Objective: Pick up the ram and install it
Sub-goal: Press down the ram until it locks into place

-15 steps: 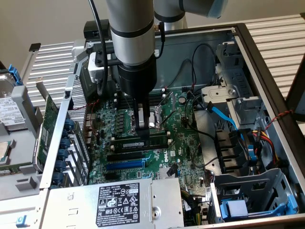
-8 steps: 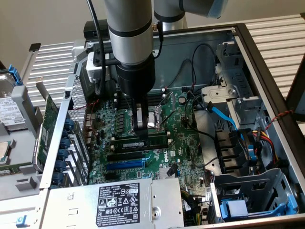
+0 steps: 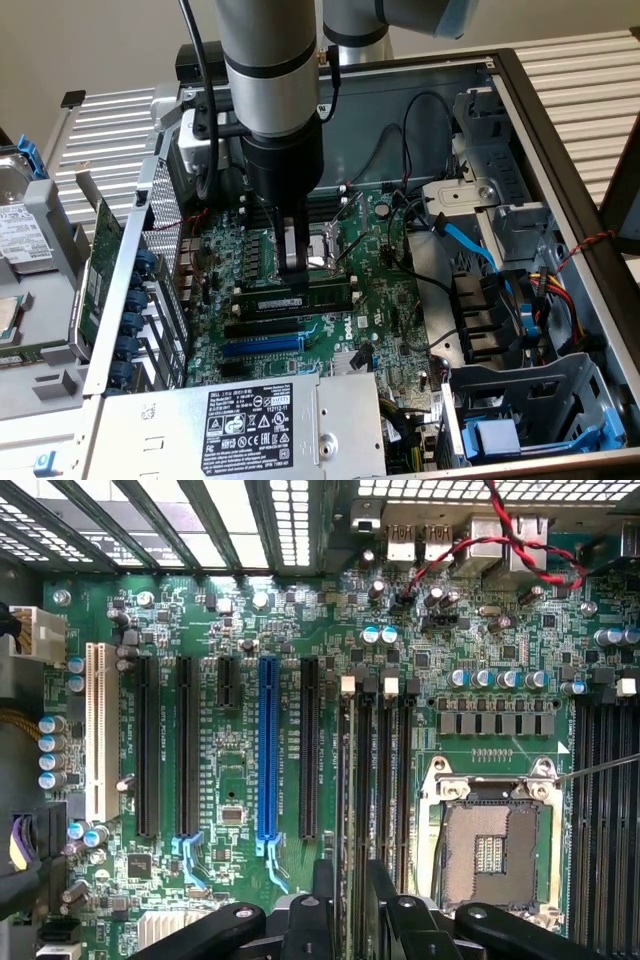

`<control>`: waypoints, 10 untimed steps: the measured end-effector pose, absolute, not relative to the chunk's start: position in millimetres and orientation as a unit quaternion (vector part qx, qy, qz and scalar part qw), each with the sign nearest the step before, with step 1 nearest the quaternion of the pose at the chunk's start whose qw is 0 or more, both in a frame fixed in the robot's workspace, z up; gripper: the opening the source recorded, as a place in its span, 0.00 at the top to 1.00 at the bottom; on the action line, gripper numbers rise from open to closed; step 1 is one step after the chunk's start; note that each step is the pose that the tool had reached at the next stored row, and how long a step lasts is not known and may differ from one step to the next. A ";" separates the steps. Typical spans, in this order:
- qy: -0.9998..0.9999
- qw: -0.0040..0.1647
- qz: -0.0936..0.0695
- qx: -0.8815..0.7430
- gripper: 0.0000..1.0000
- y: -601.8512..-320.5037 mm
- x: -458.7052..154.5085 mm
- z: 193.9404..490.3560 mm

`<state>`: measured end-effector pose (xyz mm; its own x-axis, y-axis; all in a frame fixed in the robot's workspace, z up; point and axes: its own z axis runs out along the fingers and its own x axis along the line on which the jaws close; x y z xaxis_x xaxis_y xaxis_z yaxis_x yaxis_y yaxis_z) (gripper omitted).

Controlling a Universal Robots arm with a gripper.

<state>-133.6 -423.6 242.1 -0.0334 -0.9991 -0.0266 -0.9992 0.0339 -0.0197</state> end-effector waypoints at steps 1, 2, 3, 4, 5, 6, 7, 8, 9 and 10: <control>0.719 0.016 0.002 -0.695 0.73 -423.6 -134.1 242.0; 0.719 0.016 0.003 -0.695 0.73 -423.6 -134.3 242.1; 0.719 0.015 0.003 -0.695 0.73 -423.6 -134.5 242.2; 0.719 0.015 0.004 -0.695 0.73 -423.6 -135.0 242.4; 0.719 0.015 0.004 -0.695 0.73 -423.6 -135.5 242.4; 0.719 0.014 0.004 -0.695 0.73 -423.6 -135.9 242.4; 0.719 0.014 0.004 -0.695 0.73 -423.6 -136.3 242.4; 0.719 0.014 0.005 -0.695 0.73 -423.6 -136.6 242.3; 0.719 0.013 0.005 -0.695 0.73 -423.6 -136.9 242.4; 0.719 0.012 0.006 -0.695 0.73 -423.7 -137.1 242.4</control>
<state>-137.1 -423.7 242.4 -0.0335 -0.9991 -0.0260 -0.9994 0.0337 -0.0089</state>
